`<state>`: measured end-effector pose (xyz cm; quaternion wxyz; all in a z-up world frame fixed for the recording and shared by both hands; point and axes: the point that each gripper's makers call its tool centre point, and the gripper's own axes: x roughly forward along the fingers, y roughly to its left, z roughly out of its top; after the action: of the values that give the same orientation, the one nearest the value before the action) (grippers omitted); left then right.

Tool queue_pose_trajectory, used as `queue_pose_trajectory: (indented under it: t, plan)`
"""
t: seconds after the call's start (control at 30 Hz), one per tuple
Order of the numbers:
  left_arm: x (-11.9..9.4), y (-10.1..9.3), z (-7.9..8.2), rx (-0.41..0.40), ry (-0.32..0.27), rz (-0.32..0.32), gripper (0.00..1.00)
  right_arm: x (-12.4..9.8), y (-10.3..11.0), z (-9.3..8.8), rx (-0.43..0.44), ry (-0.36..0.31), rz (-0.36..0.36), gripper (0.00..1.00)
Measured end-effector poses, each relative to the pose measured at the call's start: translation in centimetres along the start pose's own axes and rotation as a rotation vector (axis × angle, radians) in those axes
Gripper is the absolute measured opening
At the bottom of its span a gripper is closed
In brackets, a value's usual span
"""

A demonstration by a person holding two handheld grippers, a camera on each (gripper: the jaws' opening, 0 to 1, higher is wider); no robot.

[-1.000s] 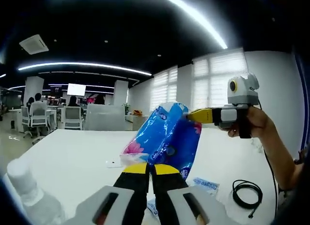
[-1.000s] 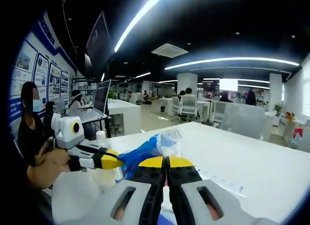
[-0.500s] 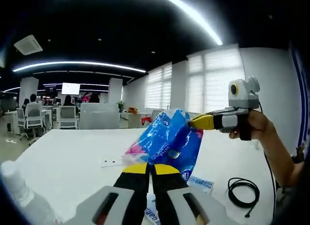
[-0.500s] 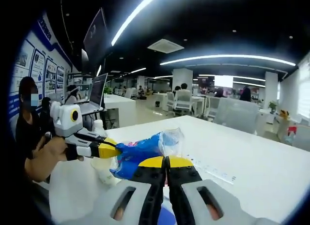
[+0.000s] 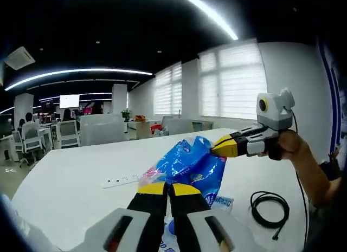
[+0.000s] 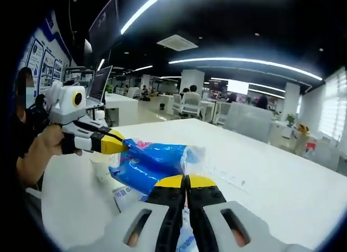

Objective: Arrange the tabletop items into an orderly group along one side of the table until the central work area is clear of visible clutter.

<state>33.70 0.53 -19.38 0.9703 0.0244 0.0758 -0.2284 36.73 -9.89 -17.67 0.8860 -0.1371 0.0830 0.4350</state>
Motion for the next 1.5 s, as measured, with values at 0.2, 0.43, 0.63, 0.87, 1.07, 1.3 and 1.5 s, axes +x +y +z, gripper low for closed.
queue_pose_trajectory:
  t: [0.2, 0.43, 0.63, 0.87, 1.07, 1.3, 1.5]
  plan:
    - [1.2, -1.9, -0.3, 0.016, 0.021, -0.040, 0.00, -1.7, -0.5, -2.2, 0.030, 0.002, -0.034, 0.00]
    - [2.2, -3.2, -0.7, 0.022, 0.036, -0.072, 0.00, -2.9, -0.9, -3.9, 0.044, 0.005, -0.069, 0.00]
    - [2.9, -4.1, -1.1, 0.023, 0.049, -0.089, 0.00, -3.8, -1.0, -4.8, 0.048, 0.008, -0.092, 0.00]
    - [3.3, -5.1, -1.1, 0.028, 0.049, -0.108, 0.00, -4.5, -1.6, -5.5, 0.059, 0.009, -0.110, 0.00]
    - [4.0, -6.2, -1.3, 0.039, 0.047, -0.128, 0.00, -5.5, -2.6, -6.1, 0.065, 0.013, -0.131, 0.00]
    - [5.1, -7.6, -1.8, 0.045, 0.052, -0.154, 0.00, -6.7, -3.2, -7.2, 0.072, 0.026, -0.159, 0.00]
    - [6.1, -8.9, -1.8, 0.058, 0.053, -0.176, 0.00, -7.8, -4.3, -8.1, 0.079, 0.037, -0.183, 0.00]
